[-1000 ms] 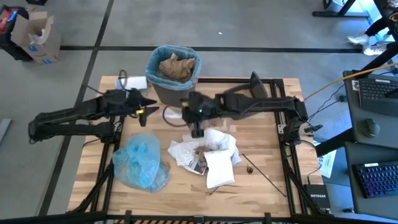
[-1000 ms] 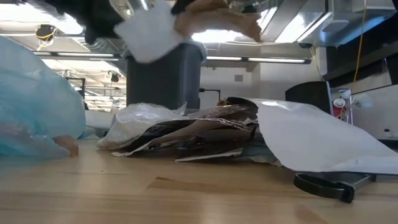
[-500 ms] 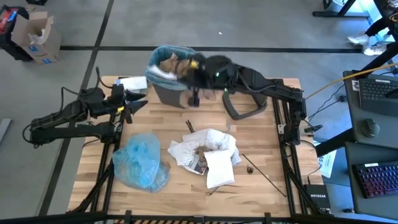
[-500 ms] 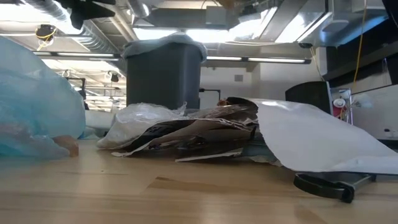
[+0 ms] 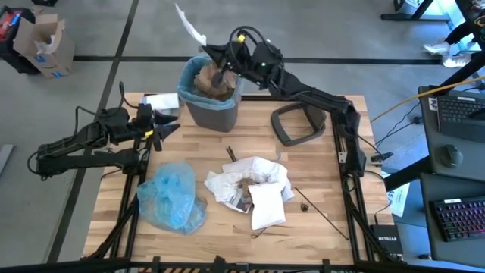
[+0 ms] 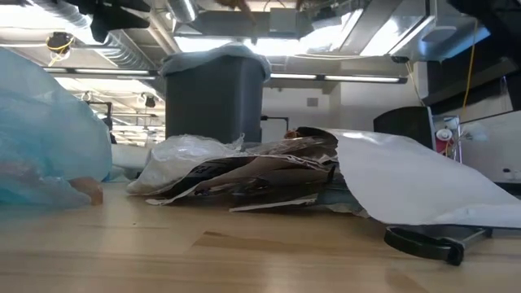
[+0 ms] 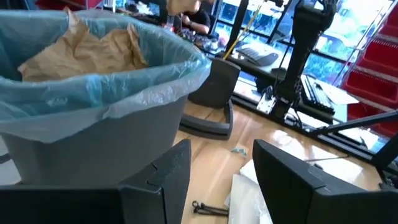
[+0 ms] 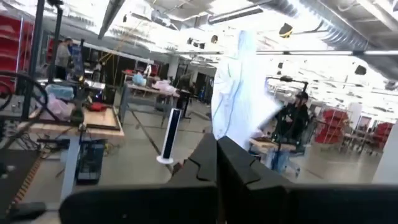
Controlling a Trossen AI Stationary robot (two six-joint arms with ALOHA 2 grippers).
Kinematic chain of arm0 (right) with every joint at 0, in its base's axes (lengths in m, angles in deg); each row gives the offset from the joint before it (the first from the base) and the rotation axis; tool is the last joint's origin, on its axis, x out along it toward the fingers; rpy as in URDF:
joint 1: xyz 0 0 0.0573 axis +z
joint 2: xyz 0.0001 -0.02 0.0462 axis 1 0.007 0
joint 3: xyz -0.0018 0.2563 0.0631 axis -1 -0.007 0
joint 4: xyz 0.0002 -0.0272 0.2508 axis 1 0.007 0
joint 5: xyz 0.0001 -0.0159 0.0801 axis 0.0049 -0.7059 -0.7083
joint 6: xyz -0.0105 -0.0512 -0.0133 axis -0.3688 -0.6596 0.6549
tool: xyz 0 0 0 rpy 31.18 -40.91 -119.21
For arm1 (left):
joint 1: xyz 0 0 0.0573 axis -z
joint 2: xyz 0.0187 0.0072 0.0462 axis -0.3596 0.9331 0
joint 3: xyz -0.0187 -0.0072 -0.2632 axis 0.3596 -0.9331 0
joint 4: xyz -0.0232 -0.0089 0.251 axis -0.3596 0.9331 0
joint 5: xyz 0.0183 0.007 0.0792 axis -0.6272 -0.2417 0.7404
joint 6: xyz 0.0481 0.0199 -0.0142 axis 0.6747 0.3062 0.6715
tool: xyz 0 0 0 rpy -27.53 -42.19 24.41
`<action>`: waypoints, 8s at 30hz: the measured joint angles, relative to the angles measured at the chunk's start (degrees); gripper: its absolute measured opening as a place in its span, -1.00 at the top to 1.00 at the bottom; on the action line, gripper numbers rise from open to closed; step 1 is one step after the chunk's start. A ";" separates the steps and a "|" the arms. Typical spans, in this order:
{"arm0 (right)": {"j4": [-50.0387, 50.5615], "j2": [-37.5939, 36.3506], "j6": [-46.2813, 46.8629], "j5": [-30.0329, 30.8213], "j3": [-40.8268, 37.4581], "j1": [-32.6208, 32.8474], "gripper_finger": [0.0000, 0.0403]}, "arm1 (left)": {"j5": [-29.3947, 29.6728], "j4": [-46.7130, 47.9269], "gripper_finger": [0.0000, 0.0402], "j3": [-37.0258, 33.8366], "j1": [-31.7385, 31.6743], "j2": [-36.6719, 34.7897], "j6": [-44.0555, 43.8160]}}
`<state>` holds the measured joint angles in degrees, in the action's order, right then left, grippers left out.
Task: Pick and place trash into bin
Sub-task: Put the white paper and brown napkin into the trash bin, then put the transparent cellophane and brown napkin into the trash bin
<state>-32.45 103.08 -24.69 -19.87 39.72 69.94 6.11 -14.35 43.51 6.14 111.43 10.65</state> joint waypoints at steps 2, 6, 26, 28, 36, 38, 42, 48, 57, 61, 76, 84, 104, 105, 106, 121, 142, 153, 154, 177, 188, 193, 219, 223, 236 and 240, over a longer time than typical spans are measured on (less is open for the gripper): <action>-2.35 2.04 0.66 -0.16 0.00 -0.42 1.00 | 0.00 0.20 0.17 0.00 0.00 0.04 -0.26; -0.47 4.63 0.71 0.14 -0.07 -0.77 1.00 | 0.00 0.69 0.17 0.00 0.00 0.02 -0.39; 22.77 5.18 1.90 8.71 -0.02 -0.57 1.00 | 0.00 2.88 0.17 -0.02 0.00 0.04 0.51; 23.57 5.18 1.87 7.86 0.02 -0.46 0.96 | 0.02 2.86 0.17 -0.02 0.00 0.02 0.55; 28.51 5.18 1.32 7.97 0.02 1.50 0.48 | 0.17 2.77 0.17 -0.02 0.00 0.02 0.53; 28.79 5.18 0.07 8.11 0.02 2.08 0.35 | 0.17 2.77 0.17 -0.02 0.00 0.02 0.53; 28.98 5.18 -1.56 11.02 2.21 3.28 0.16 | 0.17 2.77 0.17 -0.02 0.00 0.03 0.51; 36.20 5.18 -0.10 12.56 9.85 3.57 0.09 | 0.17 1.62 0.17 -0.02 0.00 0.19 -0.36; 44.74 0.87 3.38 12.35 10.77 3.52 0.09 | 3.86 1.26 0.17 10.06 -0.19 10.02 -0.19; 47.32 -0.15 3.56 11.78 10.77 3.15 0.09 | 6.59 5.03 0.17 19.67 -1.91 19.52 1.18; 54.89 -6.12 -2.36 12.97 10.71 2.64 0.09 | 6.00 18.43 0.17 48.02 -18.83 50.88 4.65; 60.08 -7.61 -4.48 11.70 10.75 2.36 0.09 | -0.14 20.85 0.17 48.19 -22.66 60.33 -1.15; 62.43 -7.56 -7.44 4.90 6.97 1.99 0.09 | -5.31 20.97 0.17 44.31 -22.27 75.21 -3.39; 62.43 -7.56 -7.46 4.89 6.97 1.99 0.09 | -5.54 20.95 0.17 44.04 -22.27 75.54 -3.40; 62.44 -7.56 -7.46 4.89 6.97 1.99 0.09 | -5.57 21.22 0.17 44.00 -22.23 75.84 -3.40; 62.60 -7.56 -7.45 5.41 7.02 2.00 0.09 | -5.82 21.61 0.17 52.88 -22.23 62.78 3.45; 65.20 -7.85 2.33 2.40 7.41 2.30 0.09 | -5.86 26.19 0.17 45.65 -16.13 39.98 16.20; 78.50 -9.91 6.69 -1.76 4.39 11.55 0.09 | -5.95 18.03 0.17 23.08 -8.11 24.03 13.55; 78.18 -9.83 7.40 -1.71 2.75 12.39 0.09 | -5.92 16.74 0.17 21.26 -7.66 23.06 12.93; 46.44 -9.90 20.97 -10.00 -39.24 25.54 0.09 | -5.84 14.21 0.17 13.16 -3.78 19.67 10.47; 42.83 -5.68 20.12 -5.74 -46.57 26.84 0.09 | -5.84 14.36 0.17 13.16 -3.78 19.71 9.06; 41.76 -1.48 19.71 -5.04 -46.51 26.77 0.19 | -5.84 14.27 0.17 13.16 -3.76 19.74 8.66; 53.99 -11.82 10.32 0.50 -25.78 22.44 0.99 | -5.84 14.27 0.17 13.16 -3.78 19.74 8.15; 53.42 -12.40 7.05 2.48 -19.49 19.88 0.99 | -5.84 14.27 0.17 13.16 -3.76 19.74 8.20; 26.28 -12.21 -1.33 3.60 -7.85 6.98 0.99 | -5.84 12.61 0.17 17.76 -3.79 16.75 7.61; 24.26 -10.42 -1.38 0.68 -7.87 2.05 0.99 | -5.84 12.51 0.17 18.88 -3.78 14.91 7.55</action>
<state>-8.19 92.66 -26.08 -19.20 31.85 71.99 0.27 -1.84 62.39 2.36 126.34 18.20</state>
